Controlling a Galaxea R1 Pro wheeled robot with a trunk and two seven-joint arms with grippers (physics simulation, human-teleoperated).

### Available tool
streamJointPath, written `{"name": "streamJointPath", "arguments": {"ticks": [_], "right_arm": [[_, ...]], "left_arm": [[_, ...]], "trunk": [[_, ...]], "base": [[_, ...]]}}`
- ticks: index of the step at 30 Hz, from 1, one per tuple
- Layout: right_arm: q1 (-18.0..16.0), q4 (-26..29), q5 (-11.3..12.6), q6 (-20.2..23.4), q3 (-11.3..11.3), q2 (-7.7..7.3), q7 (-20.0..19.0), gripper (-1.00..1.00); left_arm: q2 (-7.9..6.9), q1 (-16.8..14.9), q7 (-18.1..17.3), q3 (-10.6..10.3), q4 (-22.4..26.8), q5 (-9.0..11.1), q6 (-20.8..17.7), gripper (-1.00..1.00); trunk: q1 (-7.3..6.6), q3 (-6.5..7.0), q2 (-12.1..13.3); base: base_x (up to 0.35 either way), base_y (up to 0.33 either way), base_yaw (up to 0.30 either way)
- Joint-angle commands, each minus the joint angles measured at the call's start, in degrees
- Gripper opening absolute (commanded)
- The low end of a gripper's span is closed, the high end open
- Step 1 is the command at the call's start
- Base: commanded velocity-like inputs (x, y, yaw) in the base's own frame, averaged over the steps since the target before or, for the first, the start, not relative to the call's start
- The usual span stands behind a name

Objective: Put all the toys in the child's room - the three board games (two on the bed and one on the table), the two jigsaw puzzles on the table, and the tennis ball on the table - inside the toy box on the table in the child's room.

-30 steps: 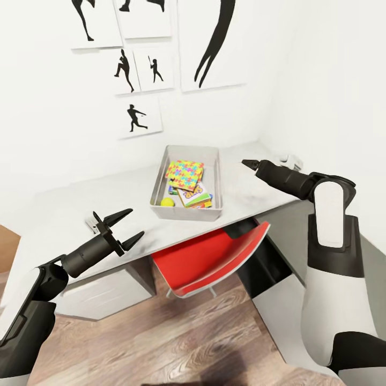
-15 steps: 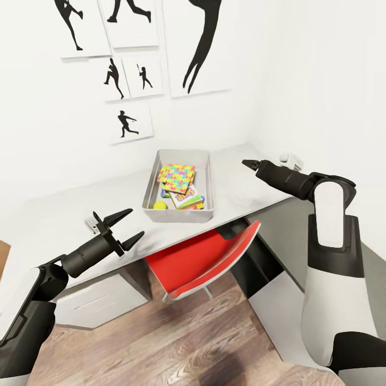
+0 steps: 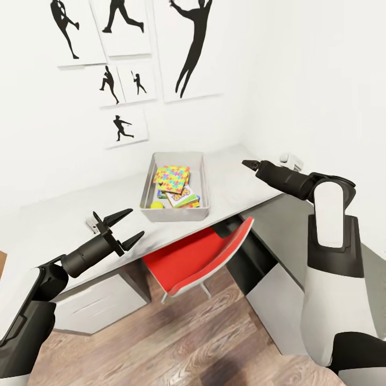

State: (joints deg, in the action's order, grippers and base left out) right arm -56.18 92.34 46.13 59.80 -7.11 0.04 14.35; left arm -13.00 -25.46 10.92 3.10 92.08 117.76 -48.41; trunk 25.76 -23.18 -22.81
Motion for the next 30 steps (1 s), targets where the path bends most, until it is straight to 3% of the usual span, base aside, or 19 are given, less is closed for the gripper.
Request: {"name": "streamJointPath", "arguments": {"ticks": [1,15,30], "right_arm": [[-0.07,0.03,0.58,0.20,-0.01,0.02,0.61,1.00],[-0.06,-0.05,0.39,0.20,0.01,0.24,0.81,1.00],[-0.06,-0.78,0.42,0.20,-0.33,0.00,0.85,1.00]], "left_arm": [[-0.01,-0.03,0.57,0.07,0.03,0.60,-0.17,1.00],[-0.01,-0.05,0.59,0.07,0.03,0.56,-0.15,1.00],[-0.01,-0.03,0.59,0.05,0.03,0.58,-0.11,1.00]], "trunk": [[0.02,-0.01,-0.10],[0.02,1.20,-0.10],[0.02,2.42,-0.10]], "base": [[-0.168,0.191,-0.146],[-0.150,0.223,-0.174],[-0.029,0.050,-0.205]]}}
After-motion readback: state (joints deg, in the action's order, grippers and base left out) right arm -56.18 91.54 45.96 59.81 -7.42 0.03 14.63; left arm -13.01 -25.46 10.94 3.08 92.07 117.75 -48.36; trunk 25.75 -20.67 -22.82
